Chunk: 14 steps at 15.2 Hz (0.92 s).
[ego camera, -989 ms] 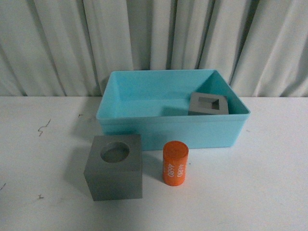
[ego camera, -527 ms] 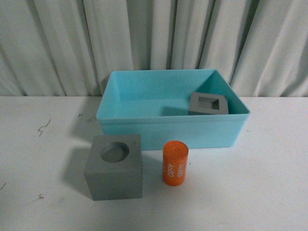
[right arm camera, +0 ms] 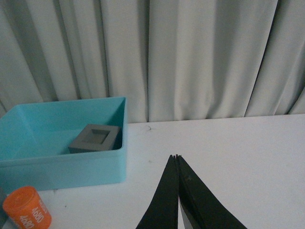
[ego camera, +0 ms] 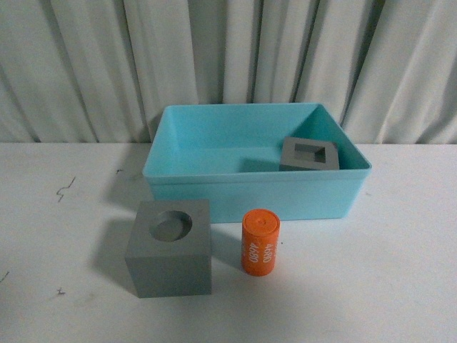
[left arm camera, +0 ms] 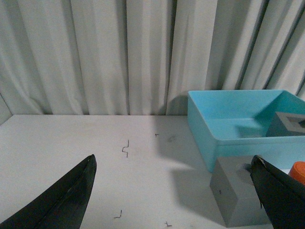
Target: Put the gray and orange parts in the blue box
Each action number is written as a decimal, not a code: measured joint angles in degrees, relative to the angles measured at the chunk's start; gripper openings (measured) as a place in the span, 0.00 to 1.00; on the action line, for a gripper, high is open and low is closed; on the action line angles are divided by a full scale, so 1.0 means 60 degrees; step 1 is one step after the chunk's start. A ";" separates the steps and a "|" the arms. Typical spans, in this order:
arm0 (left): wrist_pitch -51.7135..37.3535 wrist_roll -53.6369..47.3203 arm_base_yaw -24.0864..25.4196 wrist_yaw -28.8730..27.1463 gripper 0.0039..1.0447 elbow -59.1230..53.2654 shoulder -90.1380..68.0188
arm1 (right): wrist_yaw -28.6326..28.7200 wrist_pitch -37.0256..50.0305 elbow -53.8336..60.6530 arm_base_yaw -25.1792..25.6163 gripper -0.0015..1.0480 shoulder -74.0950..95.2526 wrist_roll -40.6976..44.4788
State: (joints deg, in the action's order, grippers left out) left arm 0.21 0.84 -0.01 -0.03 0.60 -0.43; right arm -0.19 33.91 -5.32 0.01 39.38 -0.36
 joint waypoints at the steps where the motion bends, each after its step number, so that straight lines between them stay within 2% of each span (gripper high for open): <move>1: 0.0000 0.0000 0.0000 0.0000 0.94 0.0000 0.0000 | 0.0000 -0.0240 0.0135 0.0000 0.02 -0.0372 0.0000; 4: 0.0000 -0.0004 0.0000 0.0000 0.94 0.0004 0.0000 | 0.0000 -0.0962 0.0430 0.0000 0.02 -0.1359 0.0000; 6: 0.0004 0.0000 0.0000 0.0000 0.94 0.0004 0.0000 | -0.0004 -0.0856 0.0783 0.0000 0.02 -0.1712 -0.0004; 14: 0.0000 0.0000 0.0000 0.0000 0.94 0.0004 0.0000 | 0.0000 -0.3162 0.0780 0.0000 0.02 -0.4076 0.0000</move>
State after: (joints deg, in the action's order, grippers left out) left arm 0.21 0.84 -0.01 -0.03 0.62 -0.43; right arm -0.19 14.94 -0.64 0.01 14.92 -0.36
